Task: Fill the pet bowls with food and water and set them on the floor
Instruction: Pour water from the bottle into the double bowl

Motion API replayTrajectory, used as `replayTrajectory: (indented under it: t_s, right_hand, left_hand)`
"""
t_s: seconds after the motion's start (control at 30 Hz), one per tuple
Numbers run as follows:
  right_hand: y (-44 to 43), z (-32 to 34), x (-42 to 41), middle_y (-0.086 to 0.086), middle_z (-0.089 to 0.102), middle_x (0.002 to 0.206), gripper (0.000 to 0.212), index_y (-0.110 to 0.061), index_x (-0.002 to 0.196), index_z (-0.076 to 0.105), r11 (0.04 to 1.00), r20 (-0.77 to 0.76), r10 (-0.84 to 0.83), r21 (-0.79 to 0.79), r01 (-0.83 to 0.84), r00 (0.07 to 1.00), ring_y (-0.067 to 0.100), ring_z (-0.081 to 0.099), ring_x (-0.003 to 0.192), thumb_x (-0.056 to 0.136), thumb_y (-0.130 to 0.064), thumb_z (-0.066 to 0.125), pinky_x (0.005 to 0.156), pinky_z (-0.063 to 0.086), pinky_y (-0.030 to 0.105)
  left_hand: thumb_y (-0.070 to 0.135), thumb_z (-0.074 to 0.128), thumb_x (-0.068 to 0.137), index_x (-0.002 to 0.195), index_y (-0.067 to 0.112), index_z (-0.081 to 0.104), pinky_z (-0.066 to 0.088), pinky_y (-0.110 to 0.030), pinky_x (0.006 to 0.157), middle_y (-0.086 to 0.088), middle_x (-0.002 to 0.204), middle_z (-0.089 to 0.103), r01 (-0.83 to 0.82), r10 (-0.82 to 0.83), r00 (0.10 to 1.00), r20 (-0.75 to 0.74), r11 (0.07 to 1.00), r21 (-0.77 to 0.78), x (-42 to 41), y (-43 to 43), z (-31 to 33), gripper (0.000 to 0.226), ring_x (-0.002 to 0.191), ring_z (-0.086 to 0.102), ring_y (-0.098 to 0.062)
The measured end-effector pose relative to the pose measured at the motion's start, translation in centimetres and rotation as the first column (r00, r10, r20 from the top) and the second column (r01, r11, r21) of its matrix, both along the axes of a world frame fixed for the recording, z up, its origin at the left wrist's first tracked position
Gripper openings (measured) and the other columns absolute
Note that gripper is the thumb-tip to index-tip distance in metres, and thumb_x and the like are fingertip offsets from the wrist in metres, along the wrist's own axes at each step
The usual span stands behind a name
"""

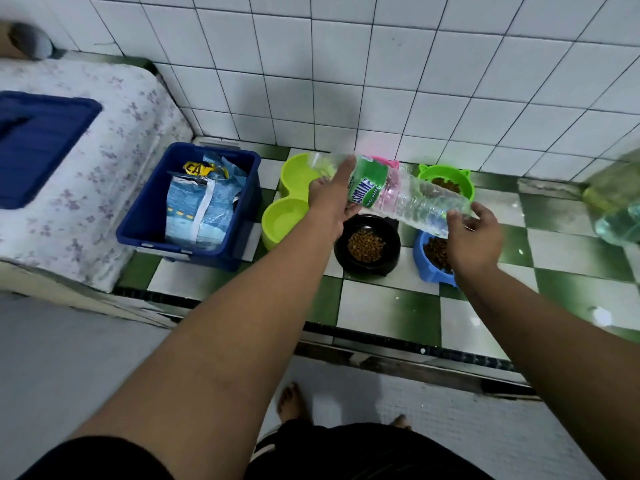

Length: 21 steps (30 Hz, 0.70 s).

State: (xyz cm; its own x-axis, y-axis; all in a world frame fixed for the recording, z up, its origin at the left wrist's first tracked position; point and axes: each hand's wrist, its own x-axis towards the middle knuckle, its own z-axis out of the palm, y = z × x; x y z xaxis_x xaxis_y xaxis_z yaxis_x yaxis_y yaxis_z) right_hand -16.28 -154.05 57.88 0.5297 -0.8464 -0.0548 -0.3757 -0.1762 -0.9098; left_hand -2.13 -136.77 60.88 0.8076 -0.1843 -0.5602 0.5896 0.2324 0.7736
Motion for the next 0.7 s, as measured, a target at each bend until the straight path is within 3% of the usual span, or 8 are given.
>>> replayTrajectory:
  t_s: [0.2, 0.4, 0.7]
  right_hand:
    - [-0.4, 0.0, -2.2, 0.01, 0.067, 0.117, 0.056, -0.016, 0.142, 0.052, 0.999, 0.01, 0.038, 0.003, -0.039, 0.999, 0.022, 0.066, 0.101, 0.092, -0.035, 0.068, 0.097, 0.054, 0.048]
    - [-0.7, 0.4, -3.6, 0.012, 0.068, 0.122, 0.057, -0.014, 0.142, 0.055, 0.997, 0.021, 0.076, 0.009, -0.077, 0.997, 0.024, 0.069, 0.102, 0.09, -0.032, 0.072, 0.091, 0.056, 0.053]
    - [-0.8, 1.0, -4.0, 0.011, 0.066, 0.131, 0.059, -0.015, 0.142, 0.055, 0.994, 0.022, 0.105, 0.012, -0.105, 0.994, 0.028, 0.068, 0.111, 0.088, -0.031, 0.074, 0.091, 0.056, 0.058]
  left_hand:
    - [0.05, 0.08, 0.083, 0.135, 0.01, 0.046, 0.063, -0.047, 0.084, -0.016, 0.127, 0.066, -0.029, 0.029, 1.0, -0.005, 0.999, -0.019, -2.6, 0.2, -1.3, 0.074, 0.11, 0.069, -0.032]
    - [0.052, 0.075, 0.086, 0.126, 0.009, 0.059, 0.064, -0.038, 0.069, -0.015, 0.115, 0.072, -0.05, 0.049, 0.997, -0.055, 0.999, -0.017, -4.3, 0.5, -3.3, 0.061, 0.103, 0.071, -0.029]
    - [0.051, 0.076, 0.086, 0.106, 0.013, 0.063, 0.065, -0.044, 0.076, -0.013, 0.105, 0.073, -0.052, 0.047, 0.993, -0.11, 0.997, -0.048, -4.7, 0.7, -5.0, 0.045, 0.097, 0.072, -0.029]
